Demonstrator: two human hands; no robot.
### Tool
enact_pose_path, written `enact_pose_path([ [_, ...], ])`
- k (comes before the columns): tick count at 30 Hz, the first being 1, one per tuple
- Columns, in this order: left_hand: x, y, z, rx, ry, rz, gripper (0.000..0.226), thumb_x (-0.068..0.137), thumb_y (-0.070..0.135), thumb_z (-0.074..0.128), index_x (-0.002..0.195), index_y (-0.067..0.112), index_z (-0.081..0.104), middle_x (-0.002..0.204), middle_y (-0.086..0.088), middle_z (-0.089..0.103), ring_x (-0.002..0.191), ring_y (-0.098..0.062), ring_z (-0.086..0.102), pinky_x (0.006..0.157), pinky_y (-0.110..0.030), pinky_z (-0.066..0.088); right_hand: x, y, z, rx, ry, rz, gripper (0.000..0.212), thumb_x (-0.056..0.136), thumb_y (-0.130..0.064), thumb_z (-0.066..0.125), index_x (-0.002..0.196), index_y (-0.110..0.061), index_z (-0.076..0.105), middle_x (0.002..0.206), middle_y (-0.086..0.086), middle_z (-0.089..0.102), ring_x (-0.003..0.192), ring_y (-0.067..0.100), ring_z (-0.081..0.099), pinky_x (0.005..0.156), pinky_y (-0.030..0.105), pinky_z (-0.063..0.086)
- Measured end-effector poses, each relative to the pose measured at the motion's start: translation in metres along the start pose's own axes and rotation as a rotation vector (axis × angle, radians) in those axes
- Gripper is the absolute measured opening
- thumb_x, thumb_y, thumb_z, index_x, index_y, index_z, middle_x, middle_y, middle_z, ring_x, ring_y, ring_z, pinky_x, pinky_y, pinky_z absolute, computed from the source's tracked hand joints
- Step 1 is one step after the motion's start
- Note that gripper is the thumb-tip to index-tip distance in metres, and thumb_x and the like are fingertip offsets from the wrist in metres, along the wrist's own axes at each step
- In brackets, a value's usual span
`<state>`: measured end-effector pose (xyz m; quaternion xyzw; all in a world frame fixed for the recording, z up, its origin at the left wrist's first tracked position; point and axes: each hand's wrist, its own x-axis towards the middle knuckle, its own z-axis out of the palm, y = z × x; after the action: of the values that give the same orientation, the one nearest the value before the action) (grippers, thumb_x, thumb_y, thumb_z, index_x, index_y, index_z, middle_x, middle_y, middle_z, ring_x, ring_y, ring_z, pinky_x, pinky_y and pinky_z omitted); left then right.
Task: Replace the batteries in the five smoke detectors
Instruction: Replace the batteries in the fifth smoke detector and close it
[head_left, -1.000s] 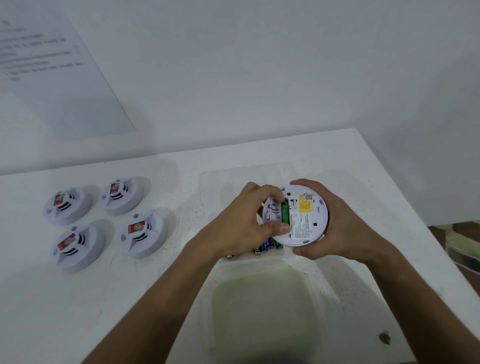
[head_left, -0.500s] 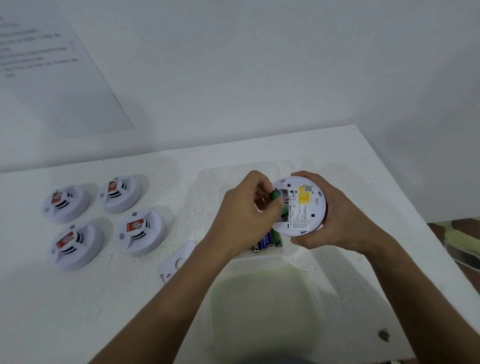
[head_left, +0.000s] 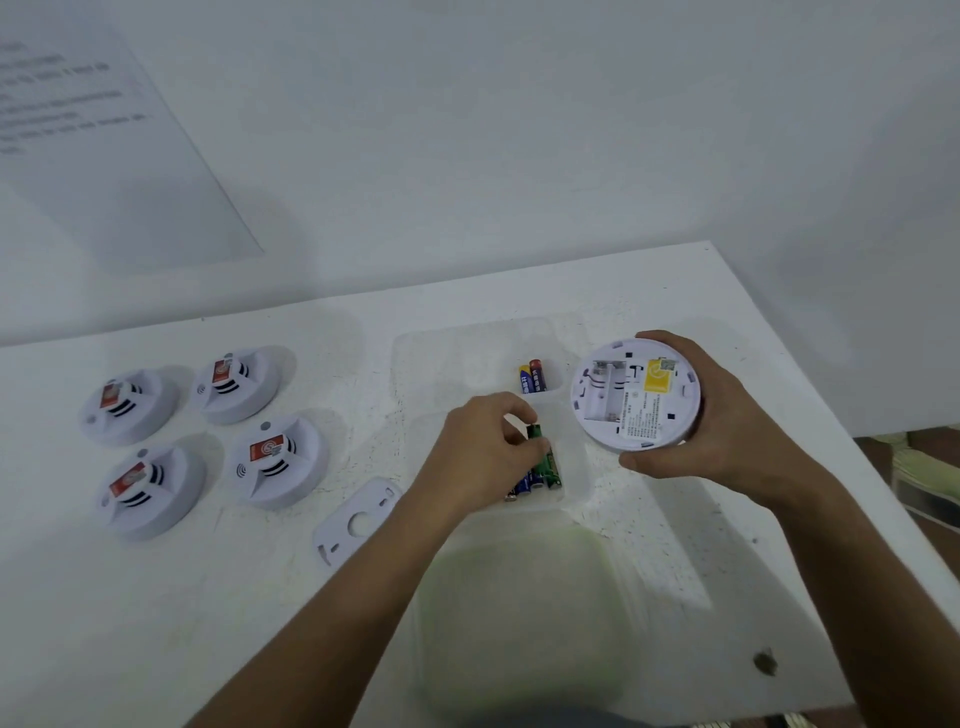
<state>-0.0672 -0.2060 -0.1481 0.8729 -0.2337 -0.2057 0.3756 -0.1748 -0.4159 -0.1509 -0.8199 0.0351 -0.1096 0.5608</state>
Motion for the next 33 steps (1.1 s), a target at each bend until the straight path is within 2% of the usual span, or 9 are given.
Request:
enact_pose_path([
  [7, 0.001, -0.007, 0.013, 0.094, -0.003, -0.028, 0.025, 0.089, 0.028, 0.065, 0.113, 0.021, 0.064, 0.083, 0.006, 0.065, 0.060, -0.004, 0.059, 0.052, -0.012, 0.045, -0.001, 0.004, -0.001, 0.013, -0.007, 0.024, 0.099, 0.048, -0.032, 0.089, 0.137, -0.025, 0.046, 0.127, -0.009, 0.060, 0.120, 0.013, 0.058, 0.091, 0.023, 0.054],
  [11, 0.003, -0.004, -0.005, 0.110, 0.083, 0.009, 0.021, 0.089, 0.029, 0.064, 0.110, 0.024, 0.065, 0.081, 0.010, 0.064, 0.066, -0.002, 0.060, 0.050, -0.002, 0.041, -0.002, 0.005, -0.002, 0.026, -0.004, 0.026, 0.098, 0.047, -0.033, 0.088, 0.136, -0.027, 0.046, 0.124, -0.013, 0.061, 0.119, 0.010, 0.058, 0.090, 0.018, 0.052],
  [14, 0.012, 0.000, -0.023, 0.114, 0.122, 0.023, 0.021, 0.088, 0.032, 0.065, 0.109, 0.025, 0.066, 0.082, 0.011, 0.065, 0.070, 0.002, 0.061, 0.053, -0.002, 0.037, -0.001, 0.005, 0.001, 0.028, -0.005, 0.029, 0.099, 0.047, -0.035, 0.087, 0.136, -0.025, 0.046, 0.124, -0.015, 0.061, 0.119, 0.009, 0.058, 0.089, 0.016, 0.052],
  [18, 0.037, 0.004, -0.038, 0.092, 0.147, 0.019, 0.023, 0.088, 0.035, 0.065, 0.109, 0.024, 0.066, 0.089, 0.006, 0.068, 0.073, -0.004, 0.062, 0.053, -0.007, 0.040, 0.002, 0.004, 0.002, 0.028, -0.010, 0.036, 0.099, 0.048, -0.037, 0.087, 0.137, -0.024, 0.045, 0.125, -0.013, 0.060, 0.120, 0.010, 0.058, 0.091, 0.018, 0.052],
  [22, 0.071, 0.004, -0.035, 0.145, 0.062, -0.004, 0.031, 0.088, 0.036, 0.065, 0.116, 0.022, 0.064, 0.092, 0.003, 0.063, 0.076, -0.005, 0.059, 0.053, -0.009, 0.039, 0.003, 0.004, 0.002, 0.022, -0.025, 0.041, 0.097, 0.049, -0.038, 0.086, 0.136, -0.027, 0.045, 0.126, -0.016, 0.060, 0.120, 0.008, 0.057, 0.093, 0.018, 0.052],
  [25, 0.093, 0.000, -0.030, 0.232, -0.091, -0.025, 0.043, 0.086, 0.038, 0.068, 0.125, 0.021, 0.060, 0.113, -0.004, 0.062, 0.099, -0.019, 0.063, 0.076, -0.022, 0.045, 0.003, 0.004, 0.001, 0.024, -0.020, 0.052, 0.096, 0.049, -0.035, 0.088, 0.135, -0.030, 0.045, 0.124, -0.018, 0.060, 0.119, 0.006, 0.057, 0.090, 0.014, 0.051],
  [26, 0.098, -0.001, -0.028, 0.250, -0.138, -0.037, 0.047, 0.086, 0.040, 0.068, 0.127, 0.021, 0.058, 0.121, -0.006, 0.060, 0.100, -0.021, 0.064, 0.075, -0.024, 0.046, 0.003, 0.005, 0.000, 0.019, -0.019, 0.055, 0.097, 0.049, -0.032, 0.089, 0.135, -0.030, 0.045, 0.124, -0.019, 0.060, 0.120, 0.006, 0.057, 0.089, 0.014, 0.051],
  [29, 0.109, -0.003, -0.023, 0.262, -0.216, -0.067, 0.052, 0.085, 0.041, 0.069, 0.131, 0.020, 0.057, 0.122, -0.009, 0.062, 0.077, -0.017, 0.065, 0.059, -0.023, 0.047, 0.003, 0.008, -0.004, 0.008, -0.015, 0.068, 0.098, 0.052, -0.021, 0.091, 0.137, -0.029, 0.044, 0.125, -0.019, 0.060, 0.121, 0.006, 0.057, 0.090, 0.014, 0.051],
  [33, 0.113, -0.006, -0.018, 0.247, -0.223, -0.043, 0.038, 0.085, 0.038, 0.069, 0.118, 0.019, 0.067, 0.107, -0.006, 0.070, 0.077, -0.013, 0.062, 0.070, -0.023, 0.046, 0.004, 0.012, -0.005, 0.018, -0.010, 0.080, 0.097, 0.052, -0.016, 0.090, 0.137, -0.027, 0.045, 0.125, -0.018, 0.060, 0.119, 0.006, 0.058, 0.090, 0.015, 0.051],
])
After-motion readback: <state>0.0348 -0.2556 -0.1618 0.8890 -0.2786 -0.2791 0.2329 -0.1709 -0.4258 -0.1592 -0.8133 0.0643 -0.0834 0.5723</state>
